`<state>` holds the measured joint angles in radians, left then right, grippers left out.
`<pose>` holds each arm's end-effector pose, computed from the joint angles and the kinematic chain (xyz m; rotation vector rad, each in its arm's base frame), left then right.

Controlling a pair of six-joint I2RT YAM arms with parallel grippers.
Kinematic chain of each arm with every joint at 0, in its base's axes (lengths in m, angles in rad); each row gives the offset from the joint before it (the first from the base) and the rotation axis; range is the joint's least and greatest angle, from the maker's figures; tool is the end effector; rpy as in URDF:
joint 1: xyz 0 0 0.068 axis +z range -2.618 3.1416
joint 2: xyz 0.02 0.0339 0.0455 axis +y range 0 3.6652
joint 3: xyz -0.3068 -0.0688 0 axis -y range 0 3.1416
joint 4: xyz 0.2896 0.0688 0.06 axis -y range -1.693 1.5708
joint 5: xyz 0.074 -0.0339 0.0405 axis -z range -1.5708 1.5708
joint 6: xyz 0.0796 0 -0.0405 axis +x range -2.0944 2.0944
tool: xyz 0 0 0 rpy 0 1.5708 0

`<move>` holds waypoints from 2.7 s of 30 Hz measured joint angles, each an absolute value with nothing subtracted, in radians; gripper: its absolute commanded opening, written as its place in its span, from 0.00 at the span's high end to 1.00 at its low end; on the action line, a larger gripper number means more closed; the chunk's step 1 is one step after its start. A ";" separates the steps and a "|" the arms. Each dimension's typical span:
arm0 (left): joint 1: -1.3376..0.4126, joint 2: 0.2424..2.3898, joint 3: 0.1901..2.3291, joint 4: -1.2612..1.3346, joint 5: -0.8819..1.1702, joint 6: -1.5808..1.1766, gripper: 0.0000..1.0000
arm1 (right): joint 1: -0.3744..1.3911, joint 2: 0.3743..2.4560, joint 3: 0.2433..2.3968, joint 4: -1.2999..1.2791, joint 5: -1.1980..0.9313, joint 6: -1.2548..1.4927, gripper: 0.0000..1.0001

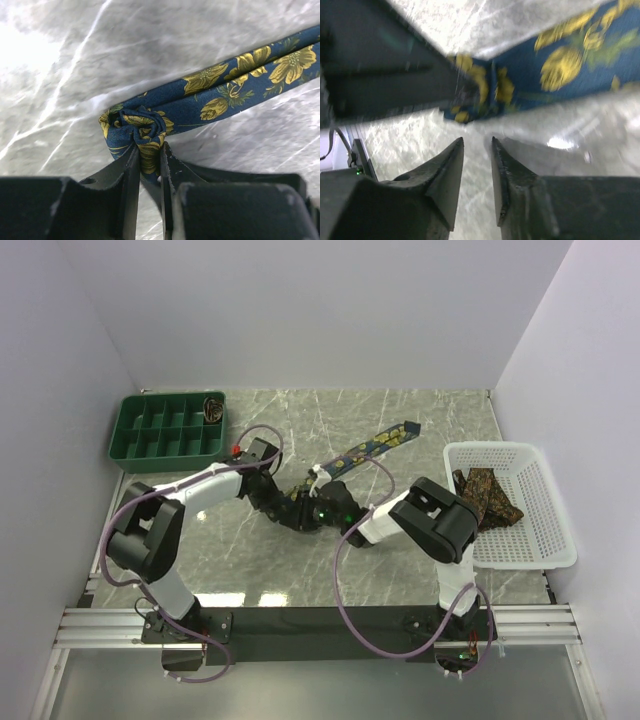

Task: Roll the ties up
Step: Roll the tie

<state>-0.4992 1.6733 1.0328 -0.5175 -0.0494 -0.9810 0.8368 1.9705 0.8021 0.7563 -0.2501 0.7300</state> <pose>0.3364 -0.1790 0.1531 -0.6781 2.7000 -0.3423 0.2844 0.3447 0.0926 -0.2970 2.1790 1.2071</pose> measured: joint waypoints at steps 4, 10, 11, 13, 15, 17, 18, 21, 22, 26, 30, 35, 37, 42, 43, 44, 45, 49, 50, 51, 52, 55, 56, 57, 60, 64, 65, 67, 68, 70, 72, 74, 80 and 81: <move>-0.499 1.692 1.045 -0.484 -0.040 -0.983 0.56 | 0.837 1.934 0.738 0.805 -0.228 0.730 0.54; -0.502 1.717 1.081 -0.466 -0.014 -0.987 0.38 | 0.837 1.903 0.679 0.871 -0.168 0.730 0.48; -0.502 1.721 1.085 -0.466 -0.012 -0.986 0.36 | 0.837 1.901 0.678 0.876 -0.154 0.727 0.47; -0.503 1.730 1.099 -0.466 -0.004 -0.986 0.29 | 0.837 1.898 0.678 0.883 -0.130 0.721 0.46; -0.504 1.735 1.109 -0.467 0.002 -0.985 0.28 | 0.834 1.897 0.678 0.893 -0.108 0.716 0.46; -0.504 1.741 1.116 -0.469 0.004 -0.984 0.27 | 0.832 1.897 0.679 0.900 -0.093 0.712 0.45; -0.504 1.743 1.119 -0.471 0.005 -0.984 0.27 | 0.831 1.897 0.681 0.900 -0.088 0.712 0.44; -0.504 1.748 1.127 -0.479 0.007 -0.984 0.26 | 0.828 1.897 0.688 0.905 -0.074 0.710 0.44; -0.504 1.752 1.131 -0.479 0.007 -0.984 0.27 | 0.826 1.897 0.691 0.906 -0.071 0.709 0.44; -0.504 1.765 1.147 -0.479 0.011 -0.984 0.27 | 0.822 1.899 0.714 0.911 -0.070 0.704 0.43; -0.504 1.773 1.156 -0.479 0.014 -0.983 0.27 | 0.821 1.912 0.752 0.913 -0.070 0.698 0.43; -0.504 1.778 1.163 -0.487 0.015 -0.981 0.26 | 0.821 1.932 0.779 0.913 -0.061 0.697 0.44; -0.504 1.779 1.164 -0.485 0.015 -0.981 0.27 | 0.821 1.942 0.786 0.912 -0.058 0.697 0.47; -0.501 1.784 1.168 -0.480 0.017 -0.984 0.27 | 0.821 1.980 0.809 0.904 -0.051 0.693 0.55; -0.500 1.784 1.168 -0.478 0.017 -0.985 0.27 | 0.821 1.988 0.812 0.904 -0.052 0.692 0.57; -0.499 1.785 1.168 -0.475 0.019 -0.986 0.27 | 0.821 1.994 0.813 0.903 -0.051 0.690 0.60; -0.498 1.785 1.168 -0.474 0.019 -0.989 0.27 | 0.821 1.998 0.815 0.904 -0.051 0.690 0.66; -0.496 1.784 1.166 -0.468 0.021 -0.988 0.26 | 0.817 2.002 0.818 0.899 -0.051 0.691 0.87; -0.496 1.783 1.164 -0.466 0.021 -0.986 0.25 | 0.812 2.002 0.818 0.897 -0.054 0.698 0.95; -0.496 1.780 1.159 -0.455 0.022 -0.986 0.24 | 0.807 2.003 0.818 0.896 -0.060 0.702 0.98; -0.496 1.776 1.152 -0.445 0.022 -0.986 0.24 | 0.799 2.006 0.818 0.897 -0.071 0.712 1.00; -0.496 1.750 1.115 -0.392 0.027 -0.989 0.19 | 0.770 2.019 0.825 0.900 -0.126 0.746 1.00; -0.495 1.740 1.098 -0.368 0.030 -0.991 0.15 | 0.761 2.023 0.828 0.900 -0.143 0.756 1.00; -0.494 1.723 1.072 -0.330 0.033 -0.997 0.11 | 0.750 2.028 0.834 0.899 -0.166 0.769 1.00; -0.487 1.677 1.003 -0.241 0.045 -1.019 0.04 | 0.730 2.036 0.843 0.893 -0.213 0.799 1.00; -0.472 1.586 0.881 -0.122 0.044 -1.048 0.03 | 0.710 2.045 0.871 0.856 -0.268 0.843 1.00; -0.465 1.554 0.838 -0.097 0.037 -1.055 0.03 | 0.703 2.048 0.882 0.842 -0.279 0.856 1.00; -0.452 1.500 0.756 -0.066 0.032 -1.065 0.03 | 0.686 2.056 0.906 0.817 -0.289 0.887 1.00; -0.448 1.478 0.710 -0.046 0.030 -1.068 0.03 | 0.677 2.057 0.918 0.802 -0.293 0.901 1.00; -0.440 1.442 0.623 0.011 0.031 -1.087 0.04 | 0.661 2.058 0.937 0.768 -0.298 0.925 1.00; -0.434 1.401 0.564 0.086 0.032 -1.098 0.05 | 0.654 2.058 0.953 0.725 -0.301 0.942 1.00; -0.429 1.390 0.524 0.144 0.034 -1.106 0.06 | 0.647 2.062 0.972 0.682 -0.306 0.956 1.00; -0.404 1.418 0.484 0.289 0.059 -1.122 0.09 | 0.643 2.065 1.022 0.583 -0.308 0.973 1.00; -0.399 1.430 0.484 0.308 0.064 -1.124 0.10 | 0.643 2.065 1.026 0.573 -0.308 0.975 1.00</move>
<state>-0.3992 1.4296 0.4843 0.3080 0.0639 -1.1236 0.6430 2.0651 1.0256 0.5732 -0.3084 0.9749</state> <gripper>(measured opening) 0.915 0.045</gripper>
